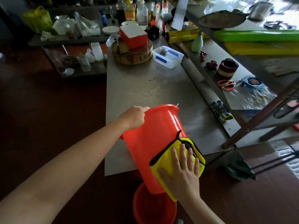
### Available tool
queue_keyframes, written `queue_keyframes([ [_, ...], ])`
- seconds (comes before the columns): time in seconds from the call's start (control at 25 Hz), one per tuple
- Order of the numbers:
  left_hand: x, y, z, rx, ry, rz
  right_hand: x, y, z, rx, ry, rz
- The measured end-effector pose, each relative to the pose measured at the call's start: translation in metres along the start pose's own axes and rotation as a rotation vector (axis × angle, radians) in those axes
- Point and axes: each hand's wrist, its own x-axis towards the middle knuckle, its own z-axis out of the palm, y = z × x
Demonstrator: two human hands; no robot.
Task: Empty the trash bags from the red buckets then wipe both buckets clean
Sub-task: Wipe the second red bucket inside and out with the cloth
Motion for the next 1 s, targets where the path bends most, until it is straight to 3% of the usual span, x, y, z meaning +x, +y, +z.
queue_keyframes([
  [0.16,0.042,0.058,0.007,0.019,0.002,-0.009,0.004,-0.012,0.000,0.022,-0.018,0.003],
  [0.28,0.063,0.074,0.018,-0.021,0.036,-0.115,0.006,-0.006,0.002,0.051,-0.010,0.004],
  [0.4,0.062,0.066,0.020,-0.143,0.108,-0.158,0.019,-0.004,0.000,0.120,-0.030,0.073],
  [0.64,0.014,0.030,0.018,-0.361,0.157,-0.046,0.087,-0.025,-0.019,0.157,-0.027,0.107],
  [0.88,-0.014,-0.001,0.011,-0.382,0.118,-0.152,0.128,-0.075,-0.018,0.064,-0.056,0.000],
  [1.0,-0.013,0.004,0.007,-0.275,0.148,-0.068,0.121,-0.086,-0.007,0.022,-0.042,-0.074],
])
